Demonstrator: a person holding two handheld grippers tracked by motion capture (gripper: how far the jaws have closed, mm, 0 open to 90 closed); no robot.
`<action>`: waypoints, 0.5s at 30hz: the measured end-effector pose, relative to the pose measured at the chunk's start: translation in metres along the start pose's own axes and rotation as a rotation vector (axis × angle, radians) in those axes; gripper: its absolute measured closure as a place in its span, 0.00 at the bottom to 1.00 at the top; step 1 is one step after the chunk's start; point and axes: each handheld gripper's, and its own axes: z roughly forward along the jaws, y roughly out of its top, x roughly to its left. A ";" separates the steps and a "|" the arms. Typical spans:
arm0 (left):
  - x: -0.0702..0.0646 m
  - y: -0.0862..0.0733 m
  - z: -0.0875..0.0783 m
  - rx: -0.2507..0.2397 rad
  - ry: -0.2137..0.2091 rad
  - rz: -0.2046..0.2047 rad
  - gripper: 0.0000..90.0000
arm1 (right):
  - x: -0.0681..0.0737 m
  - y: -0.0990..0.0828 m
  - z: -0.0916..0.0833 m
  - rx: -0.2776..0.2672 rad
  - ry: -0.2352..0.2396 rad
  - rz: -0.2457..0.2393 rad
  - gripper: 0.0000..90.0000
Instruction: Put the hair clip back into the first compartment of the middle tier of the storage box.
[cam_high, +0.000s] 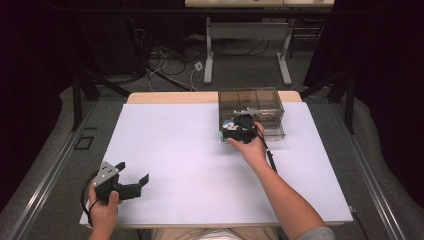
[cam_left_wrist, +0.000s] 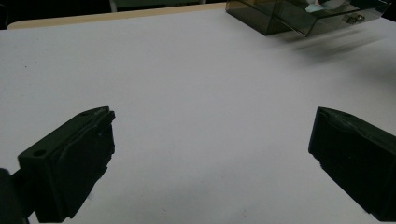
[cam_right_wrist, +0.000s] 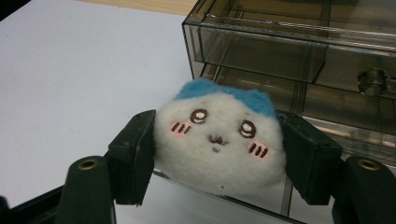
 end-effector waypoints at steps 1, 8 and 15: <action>0.000 0.000 0.000 -0.001 0.001 0.000 0.00 | 0.000 0.000 0.000 0.000 0.005 0.002 0.36; 0.000 0.000 0.000 0.001 0.000 0.000 0.00 | 0.000 -0.001 0.002 0.005 0.006 0.001 0.36; 0.001 0.000 0.000 0.002 -0.001 -0.001 0.00 | 0.001 -0.001 0.004 -0.001 -0.002 -0.006 0.34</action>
